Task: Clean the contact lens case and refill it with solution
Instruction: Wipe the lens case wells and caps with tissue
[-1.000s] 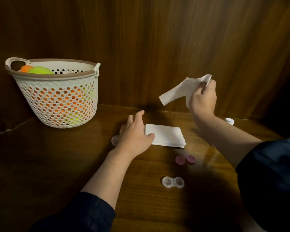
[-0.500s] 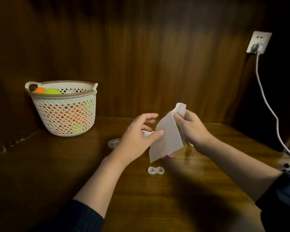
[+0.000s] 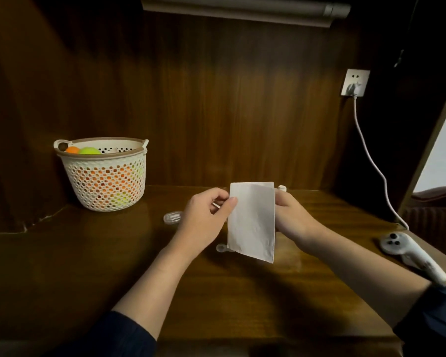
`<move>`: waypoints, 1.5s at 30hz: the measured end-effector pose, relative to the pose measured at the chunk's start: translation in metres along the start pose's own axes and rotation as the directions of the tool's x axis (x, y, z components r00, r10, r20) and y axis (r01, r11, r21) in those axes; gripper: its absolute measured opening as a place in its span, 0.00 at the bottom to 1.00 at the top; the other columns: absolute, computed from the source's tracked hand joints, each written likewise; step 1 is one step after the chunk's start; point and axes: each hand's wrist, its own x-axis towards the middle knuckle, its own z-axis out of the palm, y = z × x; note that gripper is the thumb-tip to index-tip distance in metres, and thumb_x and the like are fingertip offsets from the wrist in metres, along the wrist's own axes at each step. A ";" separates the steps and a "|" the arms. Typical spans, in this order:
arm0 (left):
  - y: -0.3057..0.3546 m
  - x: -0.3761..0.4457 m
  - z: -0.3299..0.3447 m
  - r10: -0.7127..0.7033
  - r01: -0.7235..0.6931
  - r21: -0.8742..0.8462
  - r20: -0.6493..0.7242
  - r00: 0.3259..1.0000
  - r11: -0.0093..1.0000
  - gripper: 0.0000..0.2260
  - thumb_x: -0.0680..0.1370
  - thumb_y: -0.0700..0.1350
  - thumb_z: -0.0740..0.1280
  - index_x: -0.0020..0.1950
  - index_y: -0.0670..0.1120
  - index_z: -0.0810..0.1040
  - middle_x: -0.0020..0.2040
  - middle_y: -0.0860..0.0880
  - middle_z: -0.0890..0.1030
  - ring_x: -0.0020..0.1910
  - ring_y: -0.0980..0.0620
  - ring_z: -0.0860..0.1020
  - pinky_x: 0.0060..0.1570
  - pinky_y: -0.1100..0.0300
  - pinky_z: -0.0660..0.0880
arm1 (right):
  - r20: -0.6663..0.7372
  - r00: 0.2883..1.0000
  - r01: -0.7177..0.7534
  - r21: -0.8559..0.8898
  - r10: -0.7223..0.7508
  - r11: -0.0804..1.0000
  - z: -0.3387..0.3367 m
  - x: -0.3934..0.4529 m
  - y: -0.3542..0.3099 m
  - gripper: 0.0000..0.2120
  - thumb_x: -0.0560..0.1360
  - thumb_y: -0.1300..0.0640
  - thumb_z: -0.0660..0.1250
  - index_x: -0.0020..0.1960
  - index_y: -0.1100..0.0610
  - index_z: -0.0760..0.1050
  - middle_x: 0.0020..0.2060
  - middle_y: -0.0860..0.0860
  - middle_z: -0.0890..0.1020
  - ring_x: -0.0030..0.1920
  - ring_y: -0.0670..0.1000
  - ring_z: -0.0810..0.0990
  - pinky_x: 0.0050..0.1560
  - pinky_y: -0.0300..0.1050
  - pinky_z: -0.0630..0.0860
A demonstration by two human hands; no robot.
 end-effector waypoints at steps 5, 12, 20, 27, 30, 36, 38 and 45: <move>0.001 0.001 0.010 -0.065 0.065 -0.043 -0.013 0.998 0.997 0.08 0.85 0.54 0.67 0.53 0.52 0.82 0.48 0.56 0.85 0.44 0.55 0.84 0.32 0.69 0.76 | -0.001 0.975 -0.214 0.292 0.224 0.932 -0.003 -0.004 0.003 0.25 0.74 0.23 0.63 0.64 0.36 0.76 0.59 0.41 0.84 0.61 0.51 0.83 0.64 0.52 0.79; -0.006 0.009 0.027 -0.116 0.127 -0.188 0.067 0.991 0.974 0.09 0.85 0.52 0.67 0.53 0.48 0.84 0.49 0.50 0.88 0.51 0.50 0.86 0.46 0.47 0.80 | -0.032 0.959 -0.250 0.374 0.281 0.893 -0.006 0.002 0.017 0.13 0.83 0.46 0.70 0.66 0.47 0.78 0.54 0.48 0.89 0.56 0.55 0.89 0.64 0.59 0.84; -0.031 0.017 0.028 -0.108 0.114 -0.029 0.151 0.983 0.993 0.07 0.85 0.52 0.67 0.61 0.55 0.82 0.55 0.56 0.84 0.45 0.59 0.85 0.38 0.70 0.79 | -0.314 0.895 -0.297 0.115 0.318 0.948 -0.012 0.021 0.041 0.17 0.88 0.47 0.62 0.74 0.50 0.70 0.61 0.49 0.80 0.56 0.52 0.82 0.50 0.47 0.82; -0.069 0.020 0.018 -0.278 0.077 0.419 0.444 0.852 0.905 0.23 0.76 0.62 0.76 0.69 0.58 0.79 0.64 0.57 0.74 0.62 0.55 0.76 0.63 0.50 0.80 | -0.283 0.915 -0.346 -0.179 0.289 0.921 -0.018 0.039 0.067 0.26 0.83 0.39 0.66 0.75 0.54 0.73 0.64 0.54 0.78 0.54 0.53 0.79 0.46 0.48 0.78; -0.077 0.024 0.023 -0.265 0.060 0.414 0.458 0.849 0.908 0.18 0.75 0.62 0.76 0.62 0.59 0.82 0.60 0.58 0.76 0.57 0.58 0.77 0.59 0.54 0.81 | -0.253 0.944 -0.294 -0.355 0.211 0.887 -0.012 0.050 0.074 0.19 0.86 0.40 0.60 0.66 0.52 0.80 0.55 0.51 0.80 0.48 0.49 0.77 0.43 0.46 0.74; -0.089 0.036 0.023 -0.245 0.071 0.351 0.482 0.841 0.934 0.08 0.75 0.58 0.78 0.50 0.59 0.84 0.50 0.60 0.83 0.48 0.59 0.81 0.47 0.55 0.81 | -0.321 0.946 -0.234 -0.780 -0.049 0.581 -0.017 0.066 0.066 0.19 0.86 0.42 0.58 0.51 0.51 0.83 0.42 0.50 0.81 0.46 0.51 0.76 0.52 0.51 0.72; -0.092 0.041 0.017 -0.208 0.080 0.294 0.433 0.877 0.952 0.06 0.77 0.57 0.77 0.49 0.59 0.85 0.46 0.60 0.83 0.44 0.59 0.80 0.40 0.61 0.75 | -0.257 0.962 -0.165 -0.812 -0.089 0.560 -0.021 0.070 0.060 0.20 0.86 0.44 0.61 0.43 0.53 0.83 0.36 0.49 0.81 0.38 0.49 0.77 0.41 0.45 0.69; -0.091 0.060 0.005 -0.166 0.162 0.041 0.355 0.920 0.986 0.07 0.82 0.49 0.73 0.59 0.56 0.84 0.43 0.57 0.87 0.42 0.57 0.86 0.43 0.62 0.80 | 0.102 0.980 -0.034 -0.757 0.169 0.653 -0.023 0.078 0.042 0.09 0.79 0.44 0.74 0.47 0.47 0.89 0.36 0.44 0.86 0.37 0.46 0.83 0.30 0.38 0.71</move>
